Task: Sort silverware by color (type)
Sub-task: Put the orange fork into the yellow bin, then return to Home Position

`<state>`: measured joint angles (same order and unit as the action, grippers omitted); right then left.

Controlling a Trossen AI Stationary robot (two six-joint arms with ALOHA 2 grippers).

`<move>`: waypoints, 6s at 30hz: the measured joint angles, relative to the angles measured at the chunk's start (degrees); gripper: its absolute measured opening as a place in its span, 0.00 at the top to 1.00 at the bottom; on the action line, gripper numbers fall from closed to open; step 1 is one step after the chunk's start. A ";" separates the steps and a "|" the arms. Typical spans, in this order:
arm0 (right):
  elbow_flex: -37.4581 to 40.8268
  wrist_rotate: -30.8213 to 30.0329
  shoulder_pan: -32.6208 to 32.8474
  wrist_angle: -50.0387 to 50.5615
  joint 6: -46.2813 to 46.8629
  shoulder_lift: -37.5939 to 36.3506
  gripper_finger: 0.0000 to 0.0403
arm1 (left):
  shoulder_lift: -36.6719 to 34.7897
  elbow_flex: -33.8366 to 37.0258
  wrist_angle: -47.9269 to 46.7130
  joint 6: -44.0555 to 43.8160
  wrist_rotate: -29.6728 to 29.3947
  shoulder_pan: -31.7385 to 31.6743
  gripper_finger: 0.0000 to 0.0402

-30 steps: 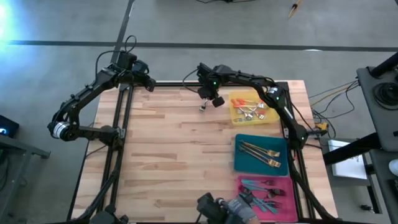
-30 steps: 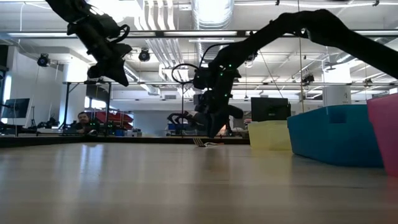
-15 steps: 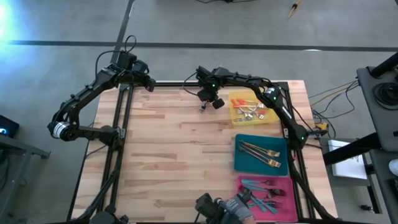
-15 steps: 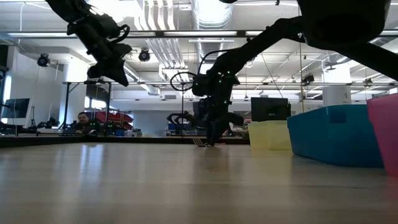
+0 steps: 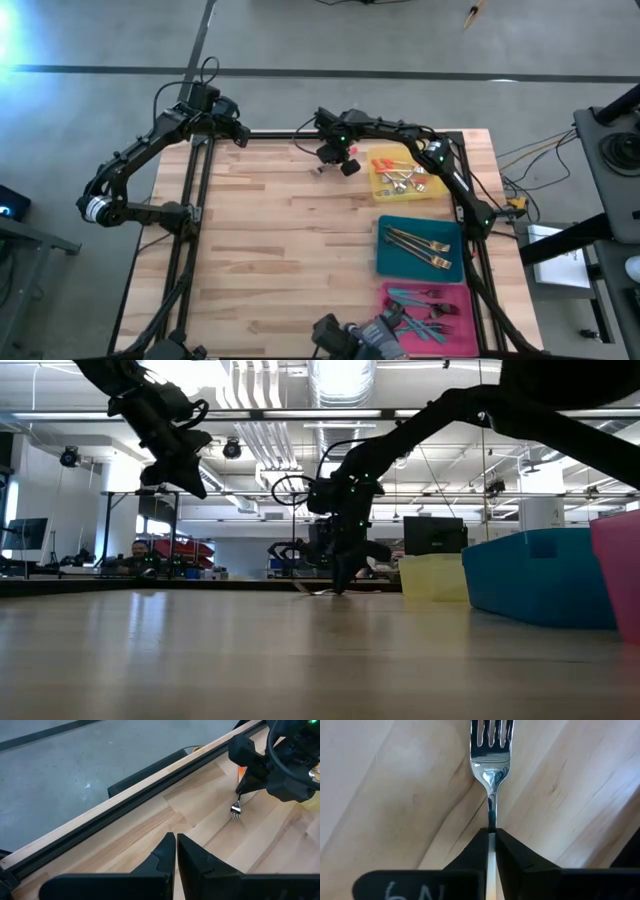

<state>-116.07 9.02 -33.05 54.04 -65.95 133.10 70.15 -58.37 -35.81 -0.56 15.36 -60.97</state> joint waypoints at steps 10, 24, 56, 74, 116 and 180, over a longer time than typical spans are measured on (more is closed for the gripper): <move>-8.67 0.19 0.60 2.70 11.19 -0.90 0.97 | 0.00 0.00 0.00 0.00 0.01 0.00 1.00; -17.69 8.21 -2.24 36.13 23.56 -6.11 0.97 | 0.06 0.00 0.55 1.49 0.00 0.00 1.00; 58.01 13.01 -10.50 -5.04 33.97 -52.81 0.97 | 0.09 0.02 12.12 1.51 0.01 0.00 1.00; 61.94 2.46 -10.63 -6.73 45.81 -54.49 0.78 | 0.09 0.02 13.46 1.51 0.00 0.02 1.00; 96.30 6.80 -15.85 -62.19 90.64 -95.38 0.84 | 7.28 0.02 12.92 4.55 0.10 0.00 1.00; 115.38 -29.60 18.44 -64.80 87.97 -111.07 0.84 | 8.63 -0.11 24.83 7.52 0.23 0.00 1.00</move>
<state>-0.69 -20.58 -14.61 -10.76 22.02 22.03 78.78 -58.48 -10.99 6.96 15.60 -60.97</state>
